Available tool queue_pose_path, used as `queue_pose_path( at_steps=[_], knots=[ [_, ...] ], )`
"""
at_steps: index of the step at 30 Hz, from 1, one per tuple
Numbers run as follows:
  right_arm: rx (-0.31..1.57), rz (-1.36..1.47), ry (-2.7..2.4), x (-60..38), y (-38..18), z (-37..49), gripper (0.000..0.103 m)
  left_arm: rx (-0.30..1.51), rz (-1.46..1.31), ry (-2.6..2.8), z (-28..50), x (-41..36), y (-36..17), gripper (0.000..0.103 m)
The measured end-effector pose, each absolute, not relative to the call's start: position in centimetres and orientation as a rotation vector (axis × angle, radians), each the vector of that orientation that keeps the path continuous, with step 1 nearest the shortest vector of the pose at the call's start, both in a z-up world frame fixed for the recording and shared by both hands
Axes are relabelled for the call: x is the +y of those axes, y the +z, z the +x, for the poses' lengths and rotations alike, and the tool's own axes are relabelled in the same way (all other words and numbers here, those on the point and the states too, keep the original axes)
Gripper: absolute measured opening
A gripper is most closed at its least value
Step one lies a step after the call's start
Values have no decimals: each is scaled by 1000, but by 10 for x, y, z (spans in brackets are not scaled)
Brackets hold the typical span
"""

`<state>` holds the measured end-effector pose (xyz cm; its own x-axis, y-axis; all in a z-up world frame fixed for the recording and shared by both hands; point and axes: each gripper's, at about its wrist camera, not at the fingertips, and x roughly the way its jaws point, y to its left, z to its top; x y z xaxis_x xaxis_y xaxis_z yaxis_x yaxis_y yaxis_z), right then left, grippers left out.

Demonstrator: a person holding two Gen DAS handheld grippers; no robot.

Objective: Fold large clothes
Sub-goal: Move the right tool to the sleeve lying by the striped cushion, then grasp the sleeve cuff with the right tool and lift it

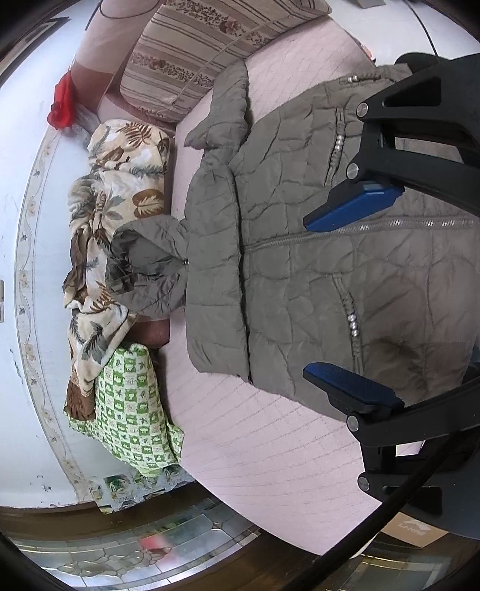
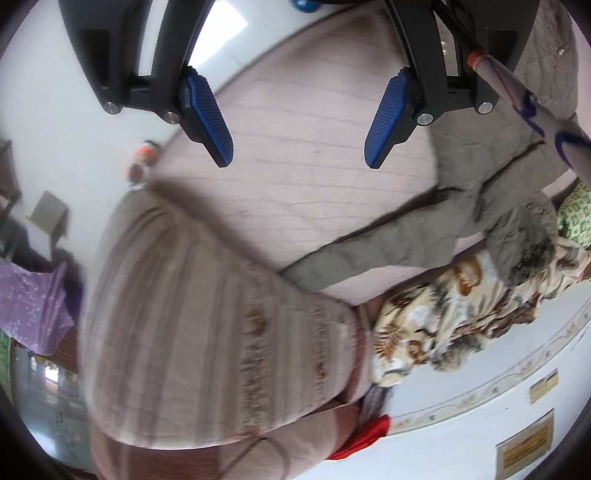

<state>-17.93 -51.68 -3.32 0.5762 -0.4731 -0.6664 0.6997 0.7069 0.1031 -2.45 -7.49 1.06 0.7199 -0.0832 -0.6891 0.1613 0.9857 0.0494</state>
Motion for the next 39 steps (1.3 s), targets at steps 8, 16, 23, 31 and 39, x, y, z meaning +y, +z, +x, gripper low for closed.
queue_pose_path(
  at_steps=[8, 16, 23, 31, 39],
  knots=[
    [653, 103, -1013, -594, 48, -227, 82, 800, 46, -131, -8, -71, -8, 72],
    [632, 431, -619, -576, 10, -146, 85, 792, 107, -115, -11, -70, -4, 72],
    [676, 853, -424, -607, -81, -43, 79, 822, 37, -90, 11, -50, -6, 72],
    [727, 1023, -496, -654, -158, 45, 78, 874, 65, -74, 46, -58, -31, 72],
    [717, 987, -629, -698, -169, 106, 78, 924, 101, -18, 68, -65, -49, 72]
  ],
)
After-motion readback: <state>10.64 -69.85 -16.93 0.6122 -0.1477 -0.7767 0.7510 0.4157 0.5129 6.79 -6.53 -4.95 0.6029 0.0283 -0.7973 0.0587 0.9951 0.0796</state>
